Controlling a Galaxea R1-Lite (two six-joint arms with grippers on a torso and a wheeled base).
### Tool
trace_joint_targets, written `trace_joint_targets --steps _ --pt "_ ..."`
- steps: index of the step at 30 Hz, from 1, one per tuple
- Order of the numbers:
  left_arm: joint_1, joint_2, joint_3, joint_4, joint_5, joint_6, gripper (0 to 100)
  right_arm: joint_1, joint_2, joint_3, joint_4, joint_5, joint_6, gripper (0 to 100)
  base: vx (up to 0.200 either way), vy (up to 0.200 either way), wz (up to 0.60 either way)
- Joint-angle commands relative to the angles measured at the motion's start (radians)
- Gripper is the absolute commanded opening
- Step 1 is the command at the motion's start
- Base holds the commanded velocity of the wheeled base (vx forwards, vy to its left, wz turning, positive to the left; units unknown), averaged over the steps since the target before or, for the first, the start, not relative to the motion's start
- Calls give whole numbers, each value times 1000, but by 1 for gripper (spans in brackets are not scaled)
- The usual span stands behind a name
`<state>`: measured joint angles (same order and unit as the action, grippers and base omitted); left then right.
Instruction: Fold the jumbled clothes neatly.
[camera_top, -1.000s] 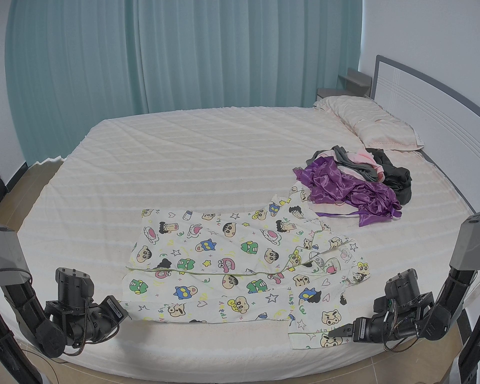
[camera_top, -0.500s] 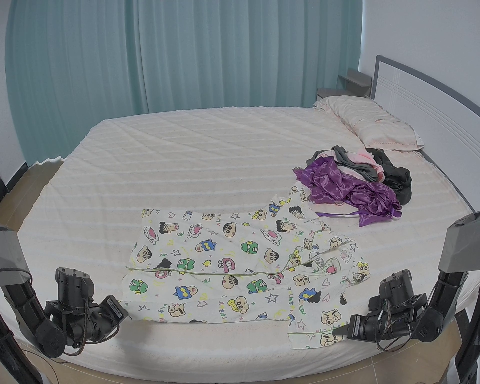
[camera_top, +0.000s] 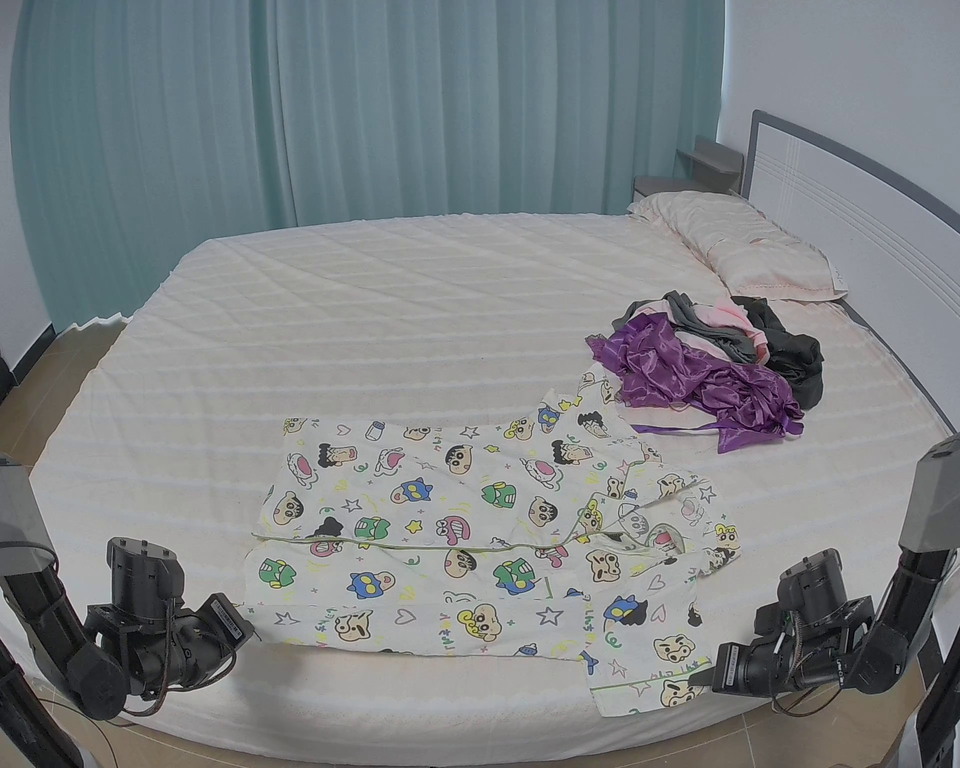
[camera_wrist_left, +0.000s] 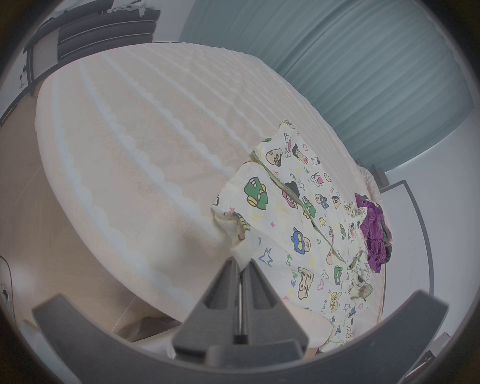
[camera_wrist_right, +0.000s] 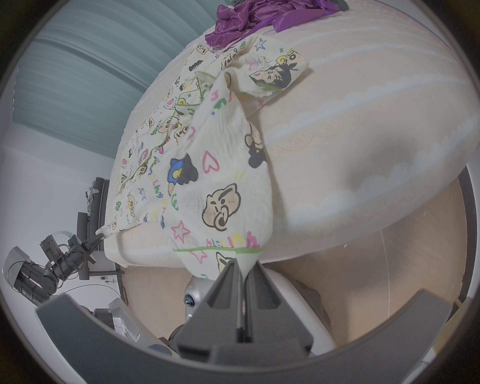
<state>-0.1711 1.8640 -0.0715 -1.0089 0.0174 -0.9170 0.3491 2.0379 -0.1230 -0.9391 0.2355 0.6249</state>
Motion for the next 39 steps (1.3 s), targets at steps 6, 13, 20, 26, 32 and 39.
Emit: trace_joint_targets --steps 6,13,20,26,32,39 --pt "-53 -88 59 1 6 10 0 -10 -180 123 19 -5 1 0 0 0 0" --pt "-113 -109 71 32 70 10 0 -2 -308 123 171 -33 -8 0 0 0 0" --pt "-188 -125 71 164 145 35 0 -1 -393 123 283 -35 -11 0 0 0 0" --pt "-202 -174 71 247 160 41 0 2 -458 123 378 -61 -17 0 0 0 0" --pt "-205 -227 71 349 159 41 0 2 -475 123 433 -64 -28 0 0 0 0" --pt "-226 -240 70 438 150 38 0 19 -516 123 502 -71 -33 0 0 0 0"
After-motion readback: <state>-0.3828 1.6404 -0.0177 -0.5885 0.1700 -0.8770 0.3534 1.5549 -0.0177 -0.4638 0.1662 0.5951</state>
